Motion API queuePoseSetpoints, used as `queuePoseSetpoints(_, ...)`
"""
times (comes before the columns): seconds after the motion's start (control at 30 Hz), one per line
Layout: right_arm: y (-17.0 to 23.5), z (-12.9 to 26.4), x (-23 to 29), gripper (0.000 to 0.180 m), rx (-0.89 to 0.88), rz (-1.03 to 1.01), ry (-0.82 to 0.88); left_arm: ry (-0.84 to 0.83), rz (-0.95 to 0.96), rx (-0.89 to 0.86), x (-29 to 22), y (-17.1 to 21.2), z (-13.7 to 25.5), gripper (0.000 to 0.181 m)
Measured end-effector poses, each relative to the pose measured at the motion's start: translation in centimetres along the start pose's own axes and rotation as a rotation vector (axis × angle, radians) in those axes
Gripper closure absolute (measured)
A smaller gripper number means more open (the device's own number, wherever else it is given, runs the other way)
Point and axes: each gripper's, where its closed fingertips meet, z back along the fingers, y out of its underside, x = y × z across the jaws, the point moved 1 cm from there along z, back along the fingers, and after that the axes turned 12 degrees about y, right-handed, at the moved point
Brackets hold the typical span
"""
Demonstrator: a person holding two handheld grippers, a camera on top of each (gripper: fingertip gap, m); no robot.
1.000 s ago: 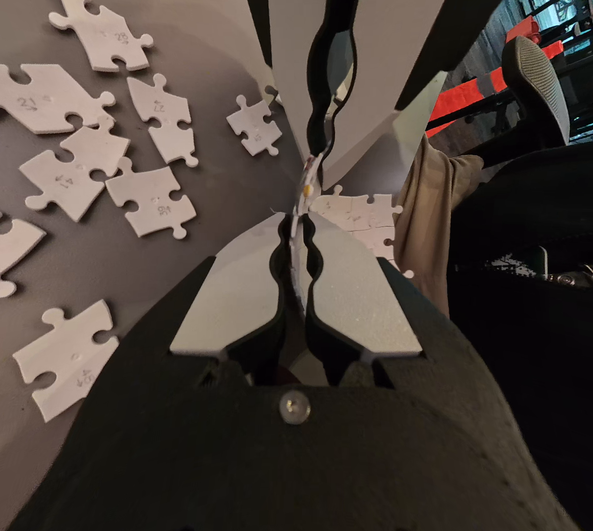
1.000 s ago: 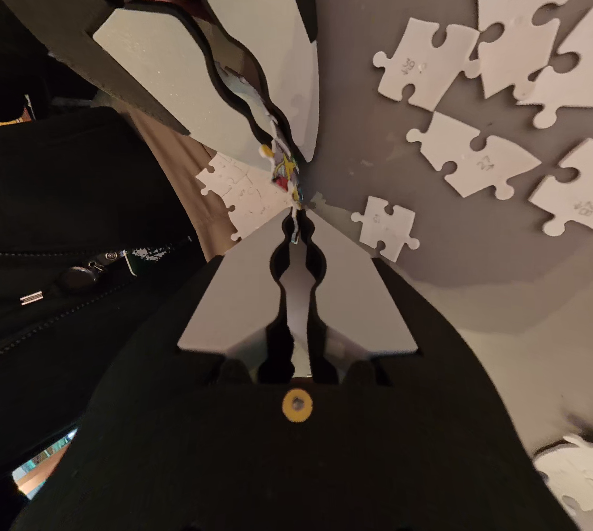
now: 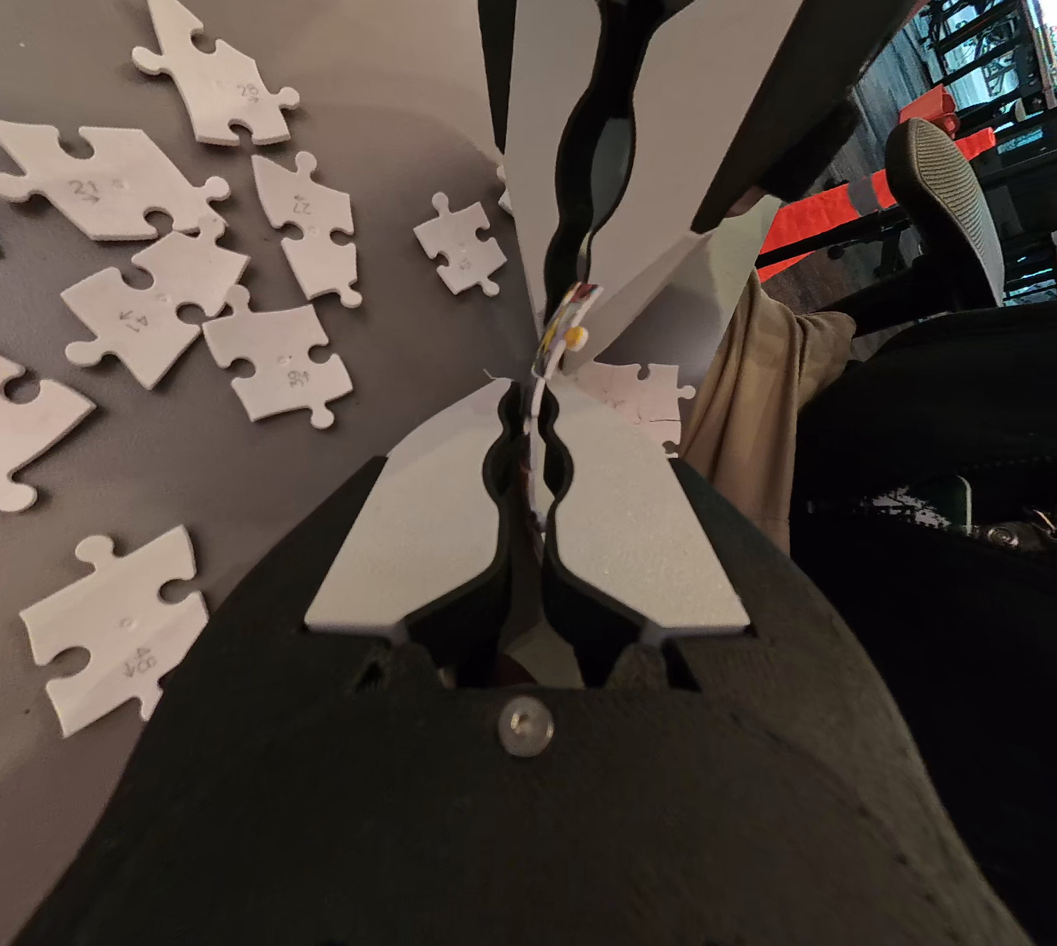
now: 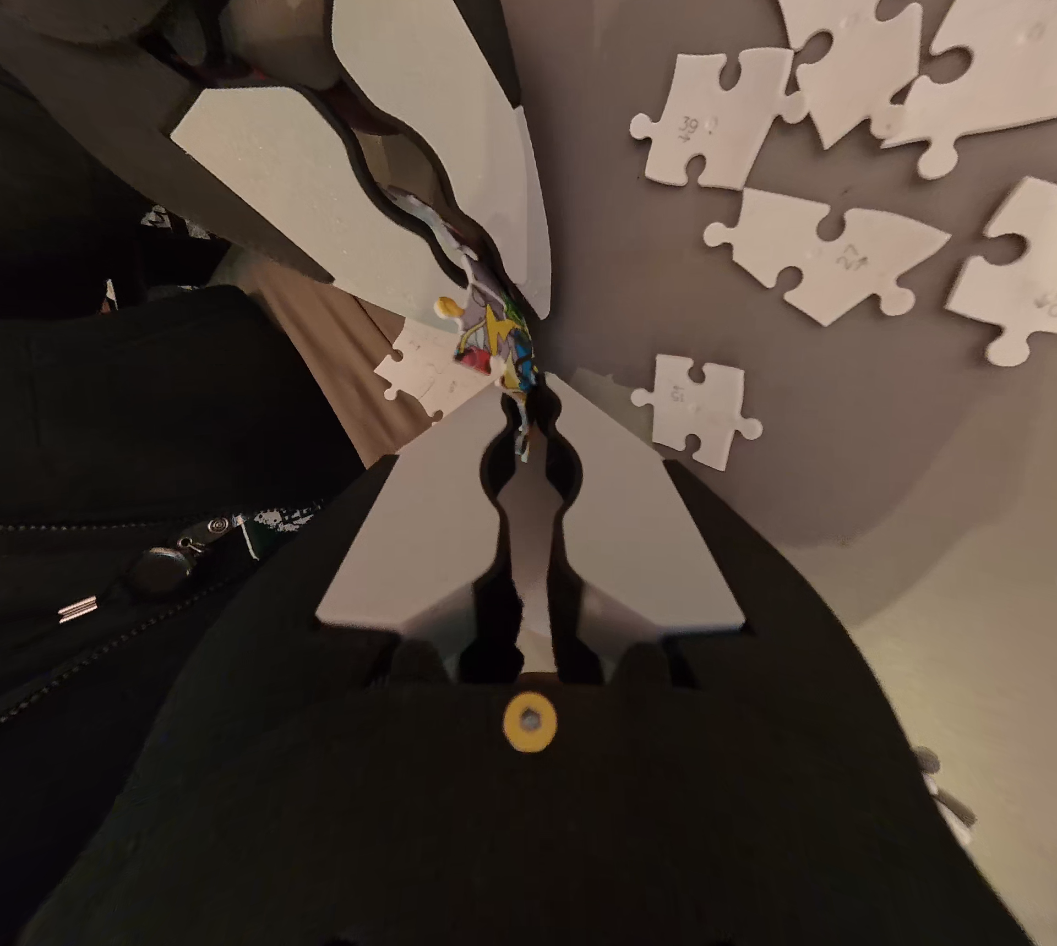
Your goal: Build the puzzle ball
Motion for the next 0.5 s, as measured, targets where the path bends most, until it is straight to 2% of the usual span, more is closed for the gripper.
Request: queuePoseSetpoints(0.5,-0.38,0.09,-0.25,0.179,-0.051,0.081,0.08,0.039,0.039,-0.038,0.14,-0.13,0.26,0.176)
